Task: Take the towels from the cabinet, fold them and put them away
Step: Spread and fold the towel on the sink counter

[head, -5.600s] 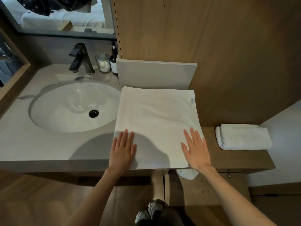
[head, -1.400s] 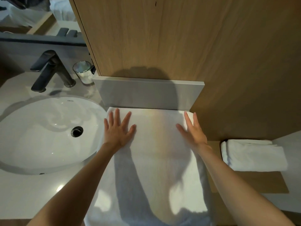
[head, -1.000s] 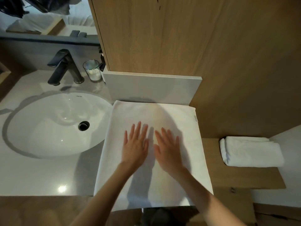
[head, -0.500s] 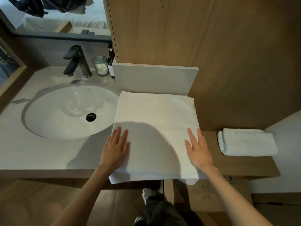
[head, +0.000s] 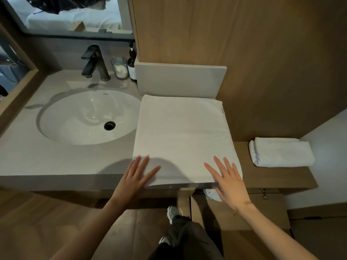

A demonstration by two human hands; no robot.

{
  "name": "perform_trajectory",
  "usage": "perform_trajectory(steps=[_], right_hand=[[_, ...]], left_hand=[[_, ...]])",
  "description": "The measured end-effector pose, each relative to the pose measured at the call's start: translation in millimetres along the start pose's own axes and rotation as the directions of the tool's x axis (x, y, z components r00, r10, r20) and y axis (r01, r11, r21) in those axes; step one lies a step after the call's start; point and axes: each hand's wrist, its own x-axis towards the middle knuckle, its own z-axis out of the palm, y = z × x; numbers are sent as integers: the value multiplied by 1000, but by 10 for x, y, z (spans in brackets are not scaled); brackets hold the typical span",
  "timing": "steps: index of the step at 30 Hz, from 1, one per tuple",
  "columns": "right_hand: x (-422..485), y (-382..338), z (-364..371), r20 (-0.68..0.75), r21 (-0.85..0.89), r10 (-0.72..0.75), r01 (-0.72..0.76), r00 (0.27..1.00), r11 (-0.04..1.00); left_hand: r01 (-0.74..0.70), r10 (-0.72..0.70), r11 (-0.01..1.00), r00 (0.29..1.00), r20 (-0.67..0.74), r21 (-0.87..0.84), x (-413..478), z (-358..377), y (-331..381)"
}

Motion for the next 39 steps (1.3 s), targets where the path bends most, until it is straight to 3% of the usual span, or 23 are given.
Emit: perform_trajectory(steps=[5,10,21,23,27,30,33,36,39], right_hand=[[12,79,19,-66,-129,-28,19,997,991],[43,11,18,-113,-142,13,-30,994,989],[-26,68,-179,-90,2,27,-27,996,1000],[-68,91,-201,-123,103,69,-57,990,993],[-120,89,-314,-188,302,237,-174,953,937],[-132,114,-457,-198,479,394,-262,898,838],[-92,131,-564,-157,725,551,-283,819,627],[-27,132,-646,-65,891,664,-256,745,375],[96,140,-704,46,939,718,-274,695,206]], left_hand=[[4,-1,998,999,-50,56,0,-8,27],[12,-11,999,1000,-8,52,6,-35,17],[-63,66,961,998,-1,-268,-194,-299,-263],[-30,21,943,999,-31,-332,-224,-323,-286],[159,-228,813,972,-56,-561,-266,-415,-278],[361,-432,570,896,104,-738,-193,-602,-206],[403,-564,384,815,135,-831,-96,-697,-178],[369,-627,285,770,119,-885,-4,-717,-178],[390,-679,261,725,120,-883,158,-702,-206]])
